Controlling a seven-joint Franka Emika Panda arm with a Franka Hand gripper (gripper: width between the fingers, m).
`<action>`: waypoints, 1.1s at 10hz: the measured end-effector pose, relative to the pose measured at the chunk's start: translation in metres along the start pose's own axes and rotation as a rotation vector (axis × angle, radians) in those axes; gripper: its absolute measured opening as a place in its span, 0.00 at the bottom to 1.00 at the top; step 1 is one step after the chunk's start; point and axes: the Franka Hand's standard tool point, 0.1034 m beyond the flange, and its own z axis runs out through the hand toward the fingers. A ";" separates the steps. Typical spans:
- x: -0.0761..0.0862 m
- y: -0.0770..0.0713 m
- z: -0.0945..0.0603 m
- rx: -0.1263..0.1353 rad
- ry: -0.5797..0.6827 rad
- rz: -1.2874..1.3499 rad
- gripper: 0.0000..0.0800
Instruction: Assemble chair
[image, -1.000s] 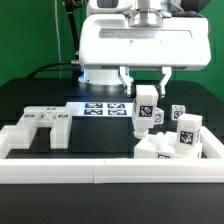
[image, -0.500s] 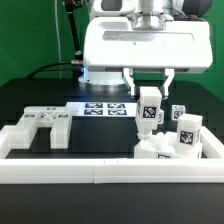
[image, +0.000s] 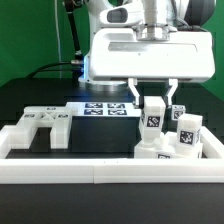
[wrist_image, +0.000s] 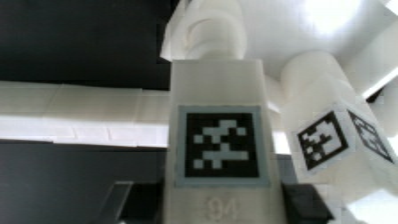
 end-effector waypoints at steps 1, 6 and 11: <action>-0.002 -0.001 0.002 0.000 -0.005 -0.002 0.36; -0.005 0.001 0.008 -0.011 0.016 -0.006 0.36; -0.003 0.002 0.010 -0.046 0.142 -0.019 0.36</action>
Offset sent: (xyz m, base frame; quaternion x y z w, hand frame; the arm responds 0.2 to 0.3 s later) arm 0.0001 -0.0004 -0.0060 -0.0029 0.0094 -0.0049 0.9999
